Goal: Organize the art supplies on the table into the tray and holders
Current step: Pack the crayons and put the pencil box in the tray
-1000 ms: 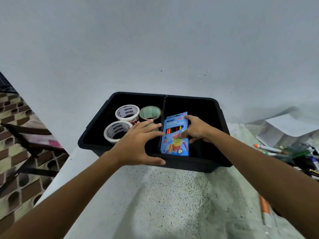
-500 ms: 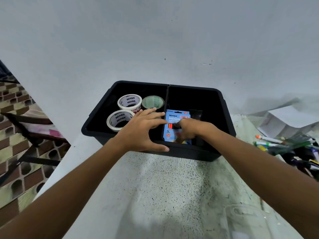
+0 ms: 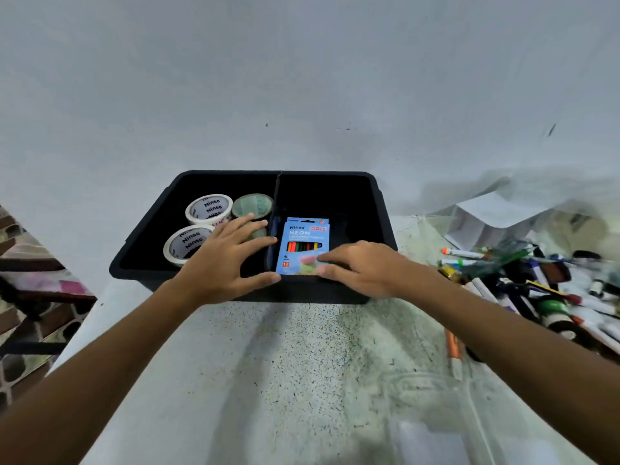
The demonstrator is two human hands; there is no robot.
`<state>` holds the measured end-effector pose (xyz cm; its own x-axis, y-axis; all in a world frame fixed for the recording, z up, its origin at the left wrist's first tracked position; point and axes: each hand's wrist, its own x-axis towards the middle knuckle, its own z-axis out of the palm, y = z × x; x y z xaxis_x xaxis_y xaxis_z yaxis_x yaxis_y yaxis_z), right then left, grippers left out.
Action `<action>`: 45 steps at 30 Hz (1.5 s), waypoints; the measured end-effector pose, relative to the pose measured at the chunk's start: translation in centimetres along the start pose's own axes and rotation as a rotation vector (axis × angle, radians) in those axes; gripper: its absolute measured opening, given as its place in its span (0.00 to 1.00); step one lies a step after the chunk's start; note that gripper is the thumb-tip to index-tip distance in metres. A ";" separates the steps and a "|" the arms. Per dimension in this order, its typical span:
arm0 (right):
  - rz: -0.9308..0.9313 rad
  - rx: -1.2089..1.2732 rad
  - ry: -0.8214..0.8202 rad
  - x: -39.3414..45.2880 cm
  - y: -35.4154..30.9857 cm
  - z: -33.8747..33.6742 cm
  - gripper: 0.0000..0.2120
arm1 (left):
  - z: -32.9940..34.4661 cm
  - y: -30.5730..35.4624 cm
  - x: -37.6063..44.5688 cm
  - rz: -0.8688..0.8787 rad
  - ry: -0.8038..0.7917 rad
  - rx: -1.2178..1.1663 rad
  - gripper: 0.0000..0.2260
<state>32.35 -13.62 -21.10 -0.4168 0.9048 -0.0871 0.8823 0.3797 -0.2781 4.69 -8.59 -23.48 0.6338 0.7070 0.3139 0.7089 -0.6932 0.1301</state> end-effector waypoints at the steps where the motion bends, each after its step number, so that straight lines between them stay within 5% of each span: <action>1: -0.033 -0.100 0.049 -1.1 0.2 0.2 0.29 | 0.1 0.0 0.1 0.011 0.012 0.012 0.36; 7: -0.201 -0.479 0.270 -3.6 2.8 3.1 0.24 | -0.3 0.3 0.2 0.030 0.013 0.016 0.36; 11: -0.255 -0.421 0.326 -4.7 3.0 3.2 0.30 | -0.8 2.1 -0.2 0.004 0.070 0.045 0.35; 16: -0.280 -0.267 0.413 -11.7 4.8 3.8 0.25 | 0.6 11.8 -1.3 0.139 0.236 0.135 0.23; 20: -0.268 -0.201 0.390 -19.5 6.9 5.9 0.24 | 4.4 22.6 -3.3 0.253 0.035 -0.034 0.22; 25: -0.291 -0.247 0.237 -25.7 9.7 8.5 0.30 | 9.2 29.9 -4.7 0.130 -0.238 0.114 0.40; 30: -0.292 -0.245 0.142 -27.3 10.3 9.8 0.36 | 10.5 30.6 -5.5 0.082 -0.306 0.138 0.46; 45: -0.202 -0.079 0.096 -21.8 8.5 8.9 0.31 | 9.8 24.1 -2.9 0.071 -0.329 -0.002 0.44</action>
<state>46.97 -31.87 -30.06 -0.5676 0.8214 0.0556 0.7988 0.5658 -0.2043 22.97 -25.97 -30.46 0.7476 0.6641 0.0022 0.6590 -0.7423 0.1211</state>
